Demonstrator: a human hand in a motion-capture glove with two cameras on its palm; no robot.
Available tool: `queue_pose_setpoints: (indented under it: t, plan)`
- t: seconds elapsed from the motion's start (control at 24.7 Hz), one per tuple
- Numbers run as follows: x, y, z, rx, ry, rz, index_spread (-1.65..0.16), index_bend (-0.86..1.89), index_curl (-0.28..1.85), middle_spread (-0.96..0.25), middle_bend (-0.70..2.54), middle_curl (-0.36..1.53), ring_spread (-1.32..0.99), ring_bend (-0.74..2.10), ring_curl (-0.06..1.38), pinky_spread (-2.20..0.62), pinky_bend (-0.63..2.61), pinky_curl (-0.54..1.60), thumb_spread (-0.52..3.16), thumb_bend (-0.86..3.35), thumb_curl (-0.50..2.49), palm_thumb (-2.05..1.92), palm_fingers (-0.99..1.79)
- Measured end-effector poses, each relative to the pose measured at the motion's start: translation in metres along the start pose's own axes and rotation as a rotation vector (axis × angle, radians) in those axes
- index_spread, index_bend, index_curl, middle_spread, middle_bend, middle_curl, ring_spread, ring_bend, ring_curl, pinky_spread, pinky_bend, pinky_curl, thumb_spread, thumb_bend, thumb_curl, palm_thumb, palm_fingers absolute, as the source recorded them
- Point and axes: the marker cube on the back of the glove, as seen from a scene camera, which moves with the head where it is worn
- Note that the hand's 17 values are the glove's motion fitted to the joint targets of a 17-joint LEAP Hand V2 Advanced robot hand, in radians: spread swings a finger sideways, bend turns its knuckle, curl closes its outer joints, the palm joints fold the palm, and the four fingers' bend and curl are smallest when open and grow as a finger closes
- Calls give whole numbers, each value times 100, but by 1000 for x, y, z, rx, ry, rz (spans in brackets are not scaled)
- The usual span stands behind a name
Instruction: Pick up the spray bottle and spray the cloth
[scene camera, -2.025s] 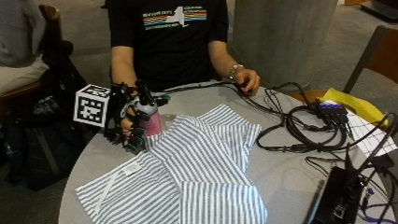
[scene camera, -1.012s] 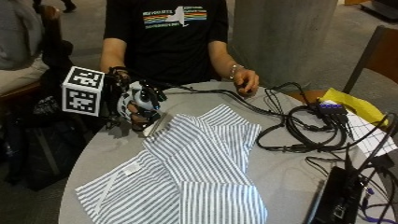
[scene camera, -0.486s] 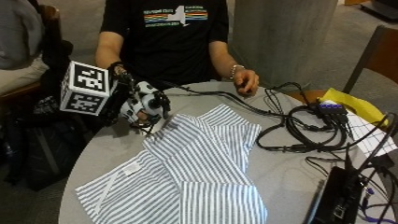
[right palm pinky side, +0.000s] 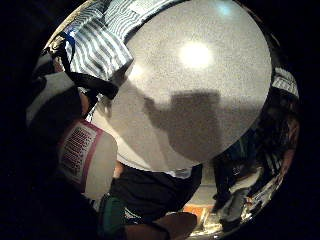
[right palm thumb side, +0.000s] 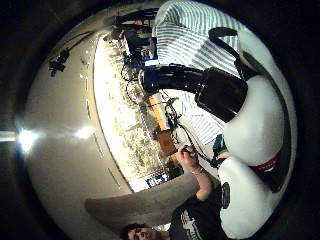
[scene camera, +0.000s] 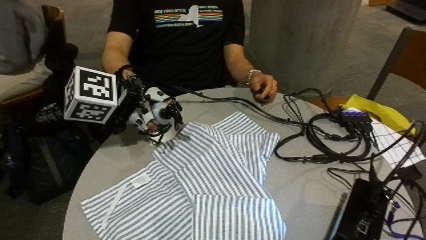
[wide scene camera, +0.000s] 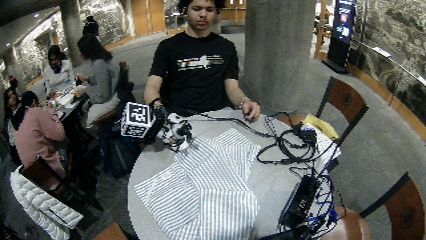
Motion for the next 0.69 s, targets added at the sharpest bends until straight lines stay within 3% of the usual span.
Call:
queue_pose_setpoints:
  t: [0.69]
  plan:
    - [-1, 2, 1, 51, -14, -24, -16, 10, 26, -11, 36, 52, -12, 66, 45, -21, 61, 39, 44, -3, 66, 102, 118]
